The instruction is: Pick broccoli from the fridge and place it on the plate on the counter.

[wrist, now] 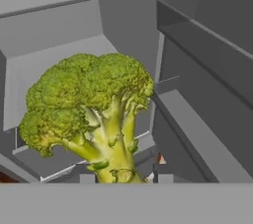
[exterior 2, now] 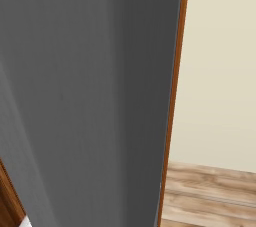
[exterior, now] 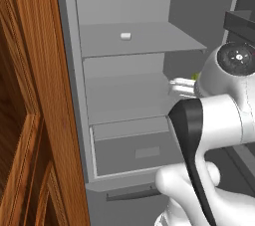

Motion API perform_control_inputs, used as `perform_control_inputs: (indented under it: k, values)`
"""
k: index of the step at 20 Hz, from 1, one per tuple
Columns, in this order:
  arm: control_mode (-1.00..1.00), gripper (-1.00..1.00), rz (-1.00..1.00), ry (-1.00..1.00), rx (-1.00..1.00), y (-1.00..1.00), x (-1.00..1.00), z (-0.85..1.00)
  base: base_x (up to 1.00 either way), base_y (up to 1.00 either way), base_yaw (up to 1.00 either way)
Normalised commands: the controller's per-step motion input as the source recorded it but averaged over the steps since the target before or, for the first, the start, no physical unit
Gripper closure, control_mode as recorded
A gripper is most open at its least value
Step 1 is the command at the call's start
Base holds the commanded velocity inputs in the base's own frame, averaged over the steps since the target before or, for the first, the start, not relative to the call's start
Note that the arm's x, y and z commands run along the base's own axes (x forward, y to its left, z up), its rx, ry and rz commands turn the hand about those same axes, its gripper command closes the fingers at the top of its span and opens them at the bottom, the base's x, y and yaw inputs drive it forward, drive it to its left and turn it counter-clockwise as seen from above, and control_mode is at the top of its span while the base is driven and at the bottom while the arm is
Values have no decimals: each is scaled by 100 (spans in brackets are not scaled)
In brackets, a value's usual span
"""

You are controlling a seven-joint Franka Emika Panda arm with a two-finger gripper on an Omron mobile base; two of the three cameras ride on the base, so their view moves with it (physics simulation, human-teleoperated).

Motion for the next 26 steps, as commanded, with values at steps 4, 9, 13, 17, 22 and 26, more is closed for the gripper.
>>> perform_control_inputs:
  k: [4, 9, 13, 17, 22, 26]
  values:
    - [-100, 100, 1, 0, 0, 0, -21, -38, 0, 0, 0]
    - [-100, 100, 6, 0, -1, 0, 11, -51, 0, 0, 0]
    - [-100, 100, 8, -3, 0, 0, 9, -31, 0, 0, 0]
    - [-100, 100, 9, -10, 0, 0, 0, -14, 0, 0, 0]
    - [-100, 100, 6, -16, 0, 0, 0, -1, 0, 0, 0]
    - [-100, 100, 0, -3, 0, 0, 0, 0, 0, 0, 0]
